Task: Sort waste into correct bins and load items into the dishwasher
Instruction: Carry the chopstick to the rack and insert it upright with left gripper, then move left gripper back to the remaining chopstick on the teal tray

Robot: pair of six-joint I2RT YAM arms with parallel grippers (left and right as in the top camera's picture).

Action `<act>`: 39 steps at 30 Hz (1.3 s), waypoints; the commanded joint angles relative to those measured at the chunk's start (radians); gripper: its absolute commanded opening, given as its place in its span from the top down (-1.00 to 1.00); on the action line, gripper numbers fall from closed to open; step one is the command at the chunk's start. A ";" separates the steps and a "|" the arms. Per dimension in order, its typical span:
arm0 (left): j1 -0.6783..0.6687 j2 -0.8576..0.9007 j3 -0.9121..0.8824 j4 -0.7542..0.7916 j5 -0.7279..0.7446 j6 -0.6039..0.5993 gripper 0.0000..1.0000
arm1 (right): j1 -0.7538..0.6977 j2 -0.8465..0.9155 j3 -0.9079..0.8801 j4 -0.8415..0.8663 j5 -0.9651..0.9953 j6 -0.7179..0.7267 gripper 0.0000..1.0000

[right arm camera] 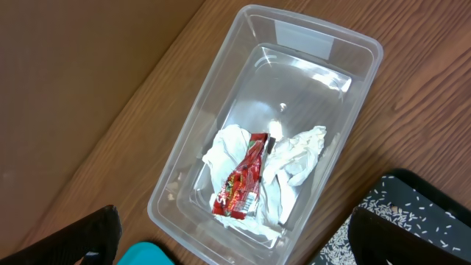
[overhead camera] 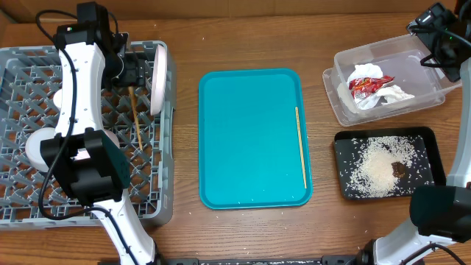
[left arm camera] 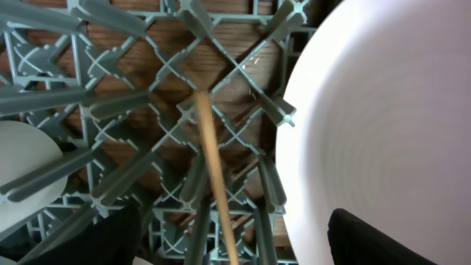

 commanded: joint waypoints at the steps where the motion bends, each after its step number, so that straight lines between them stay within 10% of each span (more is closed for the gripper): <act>1: 0.004 -0.007 0.060 -0.044 0.084 -0.042 -0.64 | 0.003 -0.007 0.000 0.005 0.003 -0.002 -1.00; 12: -0.018 -0.064 0.429 -0.205 0.831 -0.042 -0.61 | 0.003 -0.007 0.000 0.005 0.003 -0.002 -1.00; 17: -0.163 -0.093 0.462 -0.206 0.978 -0.100 -0.28 | 0.003 -0.007 0.000 0.005 0.003 -0.003 -1.00; 22: -0.380 -0.091 0.420 -0.153 0.753 -0.282 -0.22 | 0.003 -0.007 0.000 0.005 0.003 -0.002 -1.00; 32: -0.853 -0.062 0.221 0.038 -0.219 -0.811 -0.01 | 0.003 -0.007 0.000 0.005 0.003 -0.002 -1.00; 39: -0.981 0.027 0.077 0.135 -0.400 -0.986 0.07 | 0.003 -0.007 0.000 0.005 0.003 -0.003 -1.00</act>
